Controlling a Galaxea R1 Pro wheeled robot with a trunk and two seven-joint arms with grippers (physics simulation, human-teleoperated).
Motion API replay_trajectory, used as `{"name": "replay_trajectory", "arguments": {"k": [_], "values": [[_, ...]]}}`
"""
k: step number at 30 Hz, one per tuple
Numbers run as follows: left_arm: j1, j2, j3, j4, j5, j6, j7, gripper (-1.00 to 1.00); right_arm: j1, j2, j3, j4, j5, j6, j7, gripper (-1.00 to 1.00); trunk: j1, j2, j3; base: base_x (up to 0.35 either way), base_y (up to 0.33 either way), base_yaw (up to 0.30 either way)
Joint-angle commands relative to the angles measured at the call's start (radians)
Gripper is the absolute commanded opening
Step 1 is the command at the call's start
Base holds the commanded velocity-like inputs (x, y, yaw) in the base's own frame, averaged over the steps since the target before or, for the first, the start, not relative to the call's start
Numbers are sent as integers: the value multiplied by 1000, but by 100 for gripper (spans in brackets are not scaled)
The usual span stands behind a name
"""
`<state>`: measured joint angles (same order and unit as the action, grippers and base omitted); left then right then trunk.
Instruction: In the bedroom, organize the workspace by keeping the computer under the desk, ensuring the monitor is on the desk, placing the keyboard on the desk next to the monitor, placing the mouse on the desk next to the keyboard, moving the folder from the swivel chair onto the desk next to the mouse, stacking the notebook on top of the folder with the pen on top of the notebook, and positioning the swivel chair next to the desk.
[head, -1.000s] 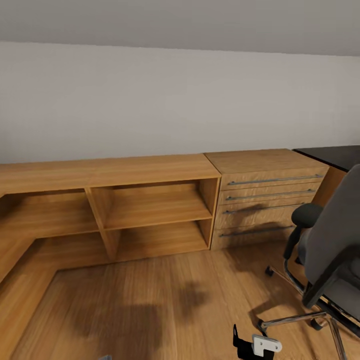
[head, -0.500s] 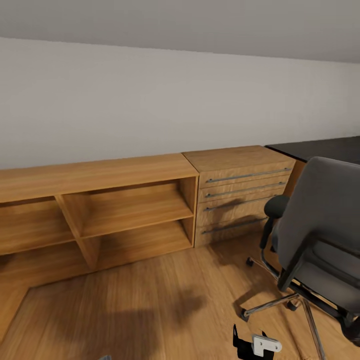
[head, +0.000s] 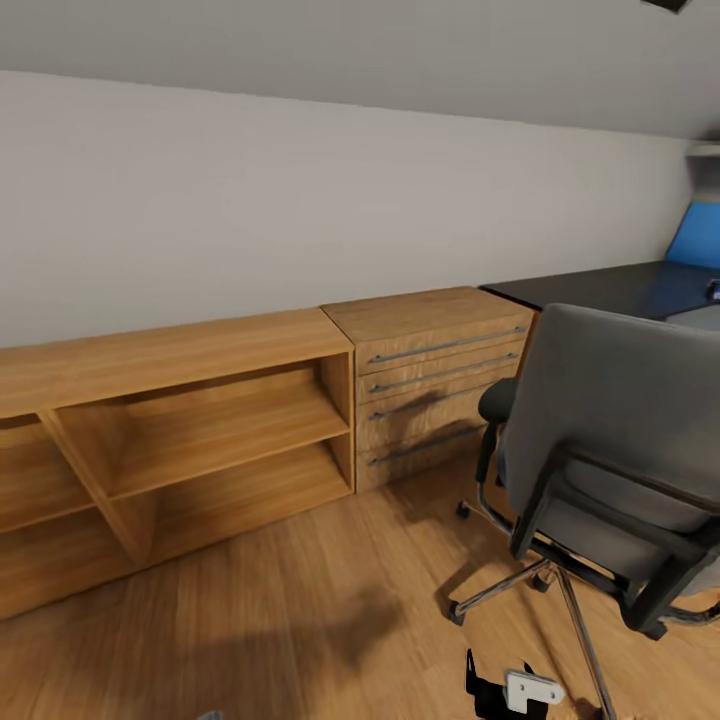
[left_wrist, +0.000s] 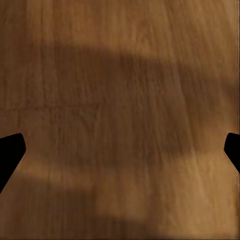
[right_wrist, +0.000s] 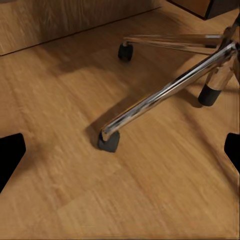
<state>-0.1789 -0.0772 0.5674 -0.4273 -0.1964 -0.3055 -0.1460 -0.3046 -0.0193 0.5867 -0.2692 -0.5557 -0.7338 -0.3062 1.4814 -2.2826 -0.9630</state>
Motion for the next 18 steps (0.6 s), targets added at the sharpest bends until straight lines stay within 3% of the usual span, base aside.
{"name": "replay_trajectory", "arguments": {"k": [1, 18], "values": [[-1, -1, 9, -1, -9, -3, -6, 100, -1, -1, 9, -1, -3, -1, -8, 100, 0, 0, -1, 0, 0, -270], [-1, -1, 9, 1, -9, -3, -6, 100, -1, 1, 10, -1, -3, 1, -8, 100, 0, 0, -1, 0, 0, -270]]}}
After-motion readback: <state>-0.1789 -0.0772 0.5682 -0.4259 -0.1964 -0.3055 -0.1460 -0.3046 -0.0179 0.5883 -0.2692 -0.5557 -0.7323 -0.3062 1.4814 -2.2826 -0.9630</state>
